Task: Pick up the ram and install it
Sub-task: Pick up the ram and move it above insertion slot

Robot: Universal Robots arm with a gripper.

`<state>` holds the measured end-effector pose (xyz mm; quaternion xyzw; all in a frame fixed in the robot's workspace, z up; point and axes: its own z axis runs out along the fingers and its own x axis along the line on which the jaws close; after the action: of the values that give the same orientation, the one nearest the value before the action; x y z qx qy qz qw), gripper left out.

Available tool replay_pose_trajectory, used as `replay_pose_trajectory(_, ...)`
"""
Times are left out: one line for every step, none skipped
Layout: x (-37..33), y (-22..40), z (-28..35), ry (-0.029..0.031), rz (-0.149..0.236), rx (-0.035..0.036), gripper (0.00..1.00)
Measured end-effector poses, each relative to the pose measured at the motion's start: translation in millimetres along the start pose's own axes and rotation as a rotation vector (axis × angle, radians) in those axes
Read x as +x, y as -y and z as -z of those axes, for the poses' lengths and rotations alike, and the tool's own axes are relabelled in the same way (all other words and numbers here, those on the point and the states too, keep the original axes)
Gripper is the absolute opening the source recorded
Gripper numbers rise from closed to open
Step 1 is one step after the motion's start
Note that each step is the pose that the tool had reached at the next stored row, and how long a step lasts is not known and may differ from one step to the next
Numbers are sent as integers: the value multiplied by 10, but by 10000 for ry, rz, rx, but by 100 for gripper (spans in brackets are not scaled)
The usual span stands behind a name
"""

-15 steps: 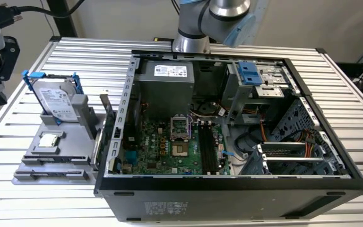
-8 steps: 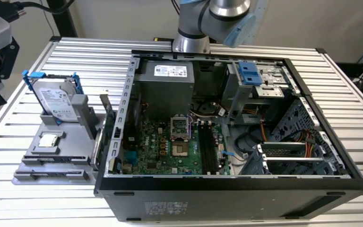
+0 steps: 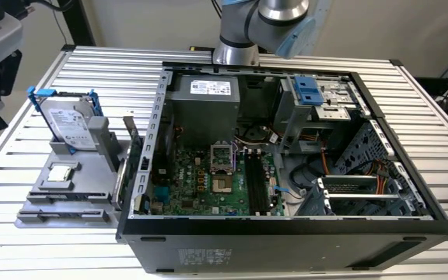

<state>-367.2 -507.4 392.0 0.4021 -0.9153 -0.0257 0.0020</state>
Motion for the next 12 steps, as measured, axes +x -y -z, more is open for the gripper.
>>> replay_pose_trajectory(0,0,0,-9,179,-3,0)
replay_pose_trajectory(0,0,0,-17,364,-6,0)
replay_pose_trajectory(0,0,0,-27,550,-9,0)
replay_pose_trajectory(0,0,0,-35,729,-13,0)
replay_pose_trajectory(0,0,0,-45,909,-15,0)
replay_pose_trajectory(0,0,0,-53,1088,-18,0)
replay_pose_trajectory(0,0,0,-61,1268,-21,0)
replay_pose_trajectory(0,0,0,-70,1446,-24,0)
replay_pose_trajectory(0,0,0,-79,1632,-28,0)
replay_pose_trajectory(0,0,0,-88,1818,-31,0)
replay_pose_trajectory(0,0,0,-97,1997,-34,0)
replay_pose_trajectory(0,0,0,-106,2183,-37,0)
